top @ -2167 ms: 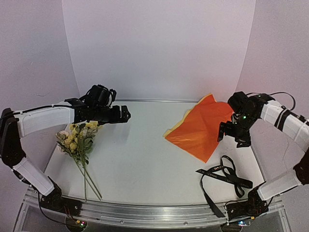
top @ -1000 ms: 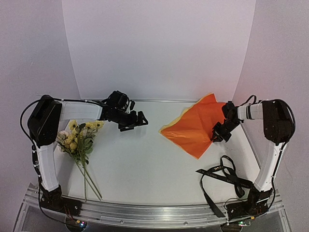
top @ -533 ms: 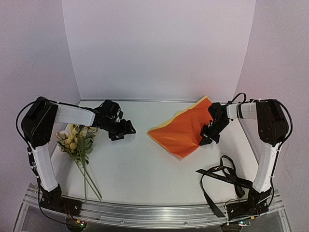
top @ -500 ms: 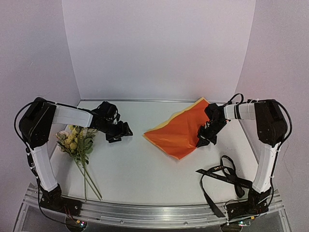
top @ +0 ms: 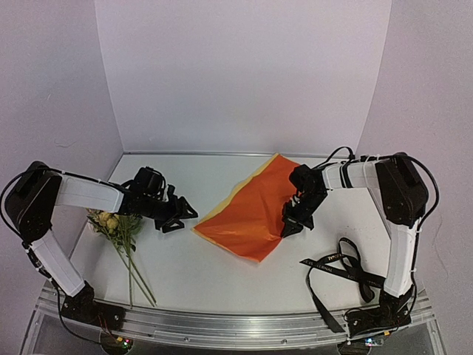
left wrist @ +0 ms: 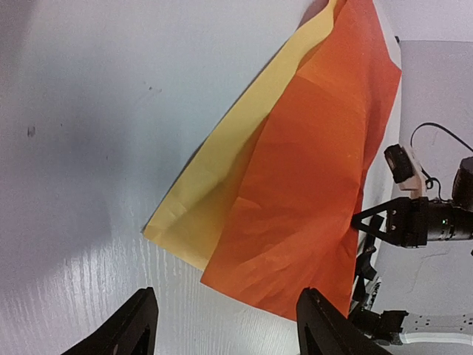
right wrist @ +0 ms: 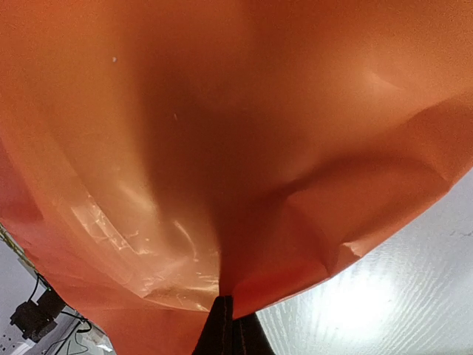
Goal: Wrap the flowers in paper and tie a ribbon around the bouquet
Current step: Move the folded wrapping paper to the center of the board, then pick up the corner of the folded wrapping paper at the center of the board.
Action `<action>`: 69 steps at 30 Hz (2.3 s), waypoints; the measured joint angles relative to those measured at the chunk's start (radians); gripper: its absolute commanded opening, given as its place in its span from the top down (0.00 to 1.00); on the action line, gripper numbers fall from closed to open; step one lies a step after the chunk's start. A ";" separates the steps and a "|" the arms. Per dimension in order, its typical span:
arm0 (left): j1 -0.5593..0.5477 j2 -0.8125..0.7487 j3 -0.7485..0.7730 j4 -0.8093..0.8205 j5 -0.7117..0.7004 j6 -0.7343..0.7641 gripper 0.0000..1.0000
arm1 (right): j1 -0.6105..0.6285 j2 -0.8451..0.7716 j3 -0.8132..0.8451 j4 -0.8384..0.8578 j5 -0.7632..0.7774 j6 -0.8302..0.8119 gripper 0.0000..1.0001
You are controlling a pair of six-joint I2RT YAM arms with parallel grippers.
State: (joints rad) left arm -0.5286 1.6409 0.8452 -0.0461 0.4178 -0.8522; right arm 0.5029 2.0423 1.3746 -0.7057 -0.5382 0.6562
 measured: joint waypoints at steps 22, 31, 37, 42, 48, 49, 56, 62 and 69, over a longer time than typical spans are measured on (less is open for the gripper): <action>-0.001 -0.060 -0.135 0.147 0.040 -0.171 0.36 | 0.053 0.069 0.079 0.006 0.007 0.060 1.00; 0.007 -0.005 -0.070 0.169 0.031 -0.174 0.40 | 0.055 0.075 0.086 0.005 0.008 0.068 1.00; 0.018 0.081 -0.061 0.196 0.034 -0.197 0.41 | 0.055 0.080 0.090 0.005 0.006 0.070 1.00; 0.020 0.112 -0.057 0.228 0.043 -0.218 0.42 | 0.055 0.084 0.095 0.004 0.005 0.071 1.00; 0.019 0.184 -0.018 0.298 0.069 -0.253 0.62 | 0.057 0.097 0.114 0.000 -0.002 0.071 1.00; 0.019 0.194 -0.012 0.309 0.073 -0.257 0.67 | 0.057 0.101 0.119 -0.001 -0.005 0.071 1.00; 0.019 0.212 0.006 0.342 0.083 -0.272 1.00 | 0.066 0.123 0.158 -0.024 -0.005 0.064 1.00; 0.019 0.088 -0.016 0.245 0.009 -0.213 1.00 | 0.092 0.166 0.242 -0.059 0.000 0.048 0.61; -0.013 -0.324 -0.082 0.078 -0.197 -0.098 1.00 | 0.148 0.202 0.356 -0.076 0.008 0.051 0.36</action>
State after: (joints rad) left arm -0.5413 1.3166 0.7631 0.0319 0.2209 -0.9501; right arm 0.6509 2.2447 1.7305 -0.7818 -0.5298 0.7068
